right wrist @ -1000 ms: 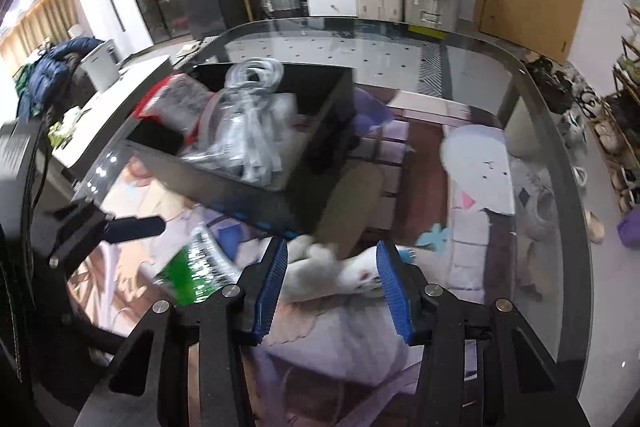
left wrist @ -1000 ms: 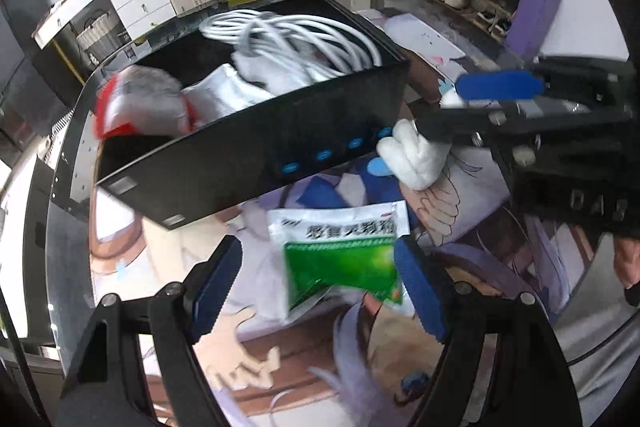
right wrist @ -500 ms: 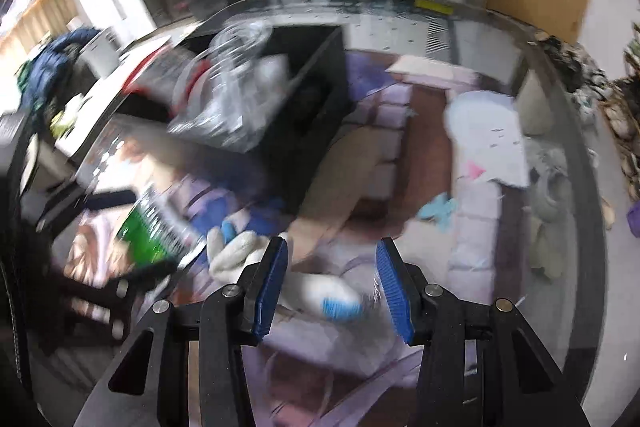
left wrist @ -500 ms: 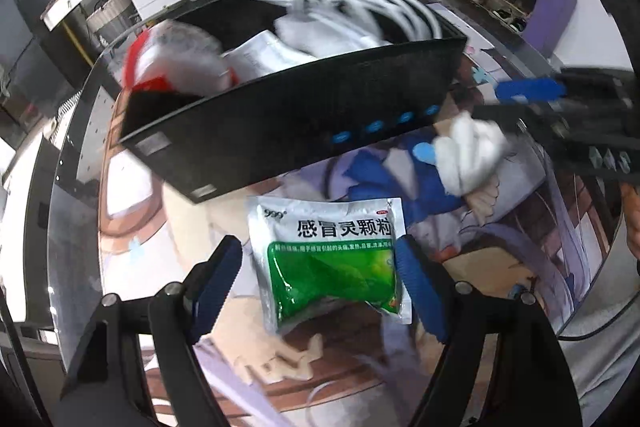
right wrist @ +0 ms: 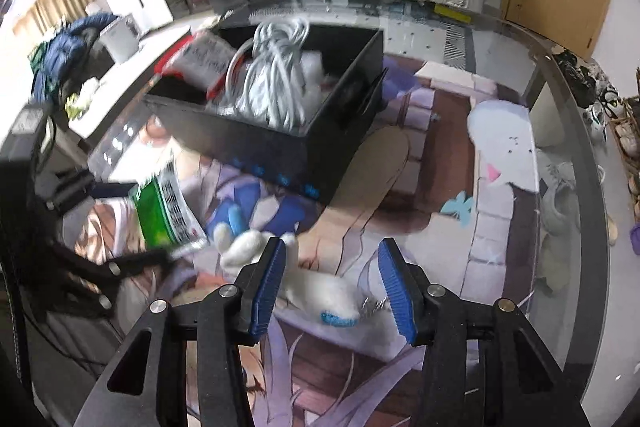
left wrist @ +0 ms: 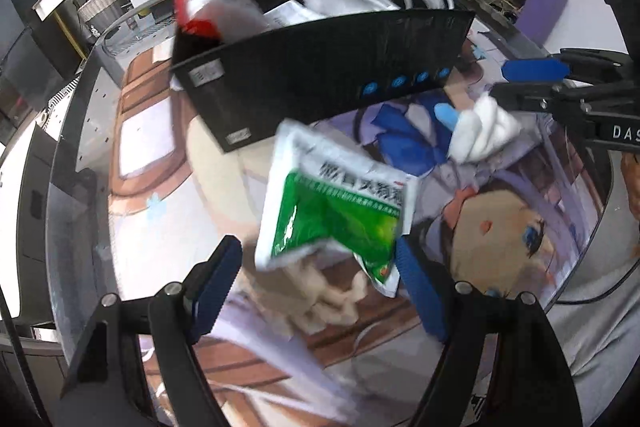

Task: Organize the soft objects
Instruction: 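Grasp the white plush bunny with the right gripper while the left gripper grasps the green packet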

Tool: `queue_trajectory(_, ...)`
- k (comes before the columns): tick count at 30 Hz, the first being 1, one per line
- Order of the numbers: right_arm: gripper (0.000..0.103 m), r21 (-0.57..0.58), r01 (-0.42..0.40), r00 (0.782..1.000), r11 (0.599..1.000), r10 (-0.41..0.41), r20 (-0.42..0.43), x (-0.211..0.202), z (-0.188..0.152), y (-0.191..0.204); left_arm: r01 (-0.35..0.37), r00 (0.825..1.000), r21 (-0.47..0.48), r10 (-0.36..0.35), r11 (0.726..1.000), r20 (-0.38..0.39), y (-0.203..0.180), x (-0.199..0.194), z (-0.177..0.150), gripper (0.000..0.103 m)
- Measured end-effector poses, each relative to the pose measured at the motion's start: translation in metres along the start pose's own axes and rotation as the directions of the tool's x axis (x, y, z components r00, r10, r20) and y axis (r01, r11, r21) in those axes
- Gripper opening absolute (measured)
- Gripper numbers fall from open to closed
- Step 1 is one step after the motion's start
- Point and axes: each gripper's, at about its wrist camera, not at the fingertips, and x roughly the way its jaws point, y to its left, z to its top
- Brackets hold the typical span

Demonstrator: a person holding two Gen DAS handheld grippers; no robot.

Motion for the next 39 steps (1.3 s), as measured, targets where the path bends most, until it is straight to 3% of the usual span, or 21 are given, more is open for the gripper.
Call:
queue_trajectory(8,0.050,-0.071,-0.122,0.990,0.990,0.116,-0.083,-0.005,-0.016,0.021,-0.015,1.000,-0.080,0.014,0.997,-0.013,0.033,-0.008,-0.005,0.080)
queue_trajectory(12,0.050,-0.114,-0.154,0.987,0.981,0.149,-0.052,-0.015,-0.016,0.036,0.052,0.998,-0.137,-0.047,0.989,0.044,0.044,-0.024,-0.002,0.080)
queue_trajectory(14,0.053,-0.132,-0.130,0.991,0.983,0.126,-0.040,-0.015,-0.013,0.039,0.067,0.997,-0.156,-0.059,0.985,0.052,0.044,-0.023,0.004,0.083)
queue_trajectory(19,0.061,-0.145,-0.127,0.991,0.981,0.119,-0.061,-0.003,-0.012,0.039,0.098,0.995,-0.245,-0.104,0.965,-0.010,0.039,0.006,0.019,0.088)
queue_trajectory(26,0.072,-0.197,-0.203,0.975,0.959,0.179,-0.132,0.001,-0.024,0.059,0.008,1.000,-0.174,-0.010,0.985,-0.012,0.018,0.017,0.037,0.089)
queue_trajectory(29,0.072,-0.199,-0.224,0.971,0.954,0.201,-0.131,-0.001,-0.024,0.063,0.024,1.000,-0.142,-0.026,0.990,-0.010,0.010,0.016,0.038,0.089)
queue_trajectory(38,0.071,-0.248,-0.131,0.989,0.960,0.108,-0.102,0.013,-0.013,0.068,-0.008,1.000,-0.078,0.007,0.997,-0.013,0.012,0.008,0.011,0.089)
queue_trajectory(39,0.066,-0.262,-0.129,0.988,0.956,0.103,-0.111,0.016,-0.013,0.072,-0.009,1.000,-0.080,0.008,0.997,-0.014,0.013,0.009,0.013,0.089)
